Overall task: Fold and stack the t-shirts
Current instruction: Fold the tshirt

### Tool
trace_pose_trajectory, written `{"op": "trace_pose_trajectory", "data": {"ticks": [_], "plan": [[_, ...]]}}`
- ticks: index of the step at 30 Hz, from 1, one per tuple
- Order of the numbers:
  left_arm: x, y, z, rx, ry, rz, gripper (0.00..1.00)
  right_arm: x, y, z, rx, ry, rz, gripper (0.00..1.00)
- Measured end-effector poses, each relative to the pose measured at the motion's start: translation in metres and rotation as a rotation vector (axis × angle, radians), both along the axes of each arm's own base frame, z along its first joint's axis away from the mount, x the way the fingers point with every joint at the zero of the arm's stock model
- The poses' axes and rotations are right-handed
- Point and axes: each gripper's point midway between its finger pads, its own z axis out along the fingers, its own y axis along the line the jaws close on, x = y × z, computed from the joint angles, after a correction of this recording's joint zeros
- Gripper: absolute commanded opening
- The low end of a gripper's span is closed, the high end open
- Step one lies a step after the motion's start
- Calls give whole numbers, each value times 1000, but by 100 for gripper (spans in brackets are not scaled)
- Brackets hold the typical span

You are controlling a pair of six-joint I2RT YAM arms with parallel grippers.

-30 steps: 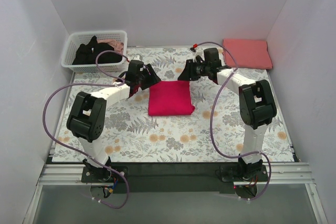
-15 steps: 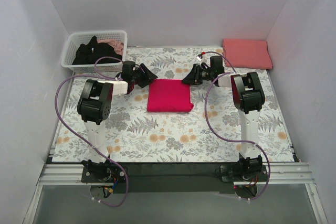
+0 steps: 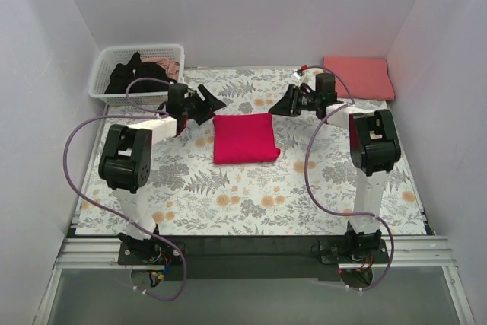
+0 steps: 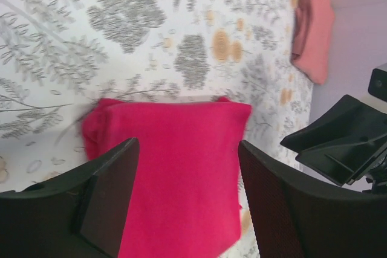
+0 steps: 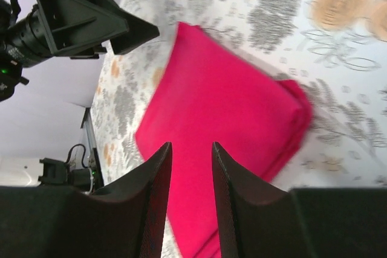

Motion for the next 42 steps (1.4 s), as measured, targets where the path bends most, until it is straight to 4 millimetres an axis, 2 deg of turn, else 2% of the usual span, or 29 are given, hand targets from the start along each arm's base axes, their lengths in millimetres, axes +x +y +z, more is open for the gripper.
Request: {"op": "trace_pose_trajectory", "data": {"ticks": [4, 5, 8, 10, 13, 17, 19, 21, 22, 29, 34, 39, 42], "plan": [[-17, -12, 58, 4, -100, -40, 65, -26, 14, 45, 37, -79, 61, 39], [-26, -18, 69, 4, -122, -59, 61, -37, 21, 52, 46, -92, 88, 39], [-67, -38, 84, 2, -147, -127, 47, -75, 42, 53, 58, -84, 171, 39], [-100, -51, 74, 6, -117, -180, 41, -102, 54, 40, 55, -39, 226, 39], [-140, -57, 34, 32, -20, -234, 29, -133, 68, 14, 36, 39, 287, 39], [-166, -39, -34, 105, 163, -204, 19, -144, 76, -17, 14, 103, 314, 38], [-173, -31, -60, 120, 244, -173, 15, -144, 76, -39, -2, 149, 310, 37], [-171, -30, -61, 92, 259, -160, 13, -145, 72, -62, -16, 205, 301, 36], [-170, -28, -62, 82, 264, -149, 12, -147, 70, -67, -3, 234, 311, 35], [-176, -20, -61, 30, 296, -106, 13, -145, 51, -65, 40, 236, 305, 34], [-182, -12, -48, 42, 302, -87, 14, -146, 34, -51, 34, 221, 258, 34], [-170, -4, -19, 51, 209, -36, 14, -149, 26, -27, 42, 151, 248, 34], [-165, 2, -22, 60, 210, -7, 14, -152, 20, -31, 40, 156, 239, 34]]}}
